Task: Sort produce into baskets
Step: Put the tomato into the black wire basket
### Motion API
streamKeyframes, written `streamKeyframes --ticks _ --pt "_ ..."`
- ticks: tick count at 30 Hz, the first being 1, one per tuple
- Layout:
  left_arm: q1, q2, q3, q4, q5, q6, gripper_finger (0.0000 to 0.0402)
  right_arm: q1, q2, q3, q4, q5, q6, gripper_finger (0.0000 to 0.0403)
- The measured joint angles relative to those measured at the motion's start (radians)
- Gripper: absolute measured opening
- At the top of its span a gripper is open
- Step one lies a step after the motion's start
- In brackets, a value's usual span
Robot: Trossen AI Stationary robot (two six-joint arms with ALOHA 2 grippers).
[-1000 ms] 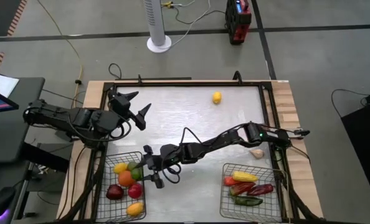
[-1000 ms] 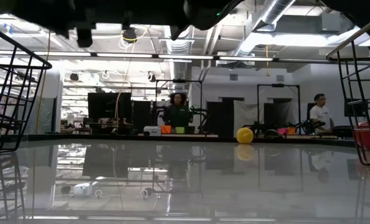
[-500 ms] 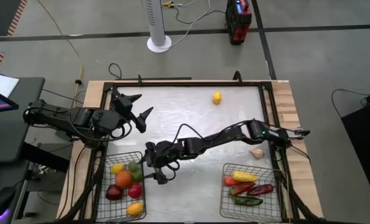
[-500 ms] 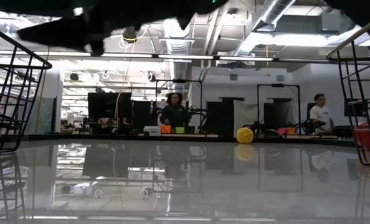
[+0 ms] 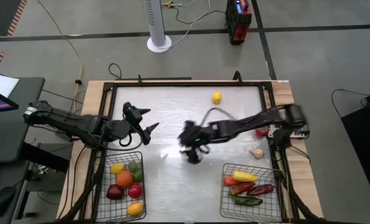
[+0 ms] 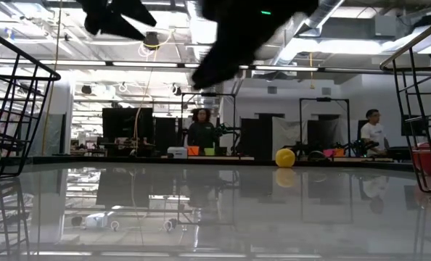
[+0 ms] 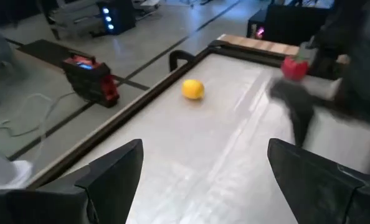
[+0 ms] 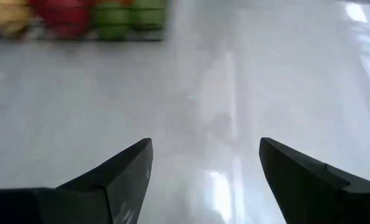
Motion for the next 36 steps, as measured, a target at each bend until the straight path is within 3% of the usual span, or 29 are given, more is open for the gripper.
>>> streamKeyframes --ticks 6,10,16,23,36 --pt "0.0 -0.001 -0.051 0.107 0.07 0.0 0.0333 0.03 -0.312 -0.298 -0.142 0.128 0.176 0.0321" --pt "0.0 -0.002 -0.051 0.126 0.083 -0.01 0.0333 0.053 -0.458 -0.354 -0.365 0.137 0.302 0.0321" --pt "0.0 0.039 -0.05 0.238 0.172 -0.006 0.0333 0.121 -0.562 -0.382 -0.608 0.138 0.424 0.0321" --pt "0.061 0.168 -0.047 0.341 0.279 -0.008 0.0333 0.122 -0.563 -0.383 -0.886 0.132 0.587 0.0321" --pt "0.112 0.341 0.064 0.34 0.388 0.046 0.0333 0.122 -0.367 -0.397 -1.092 -0.137 0.538 0.0309"
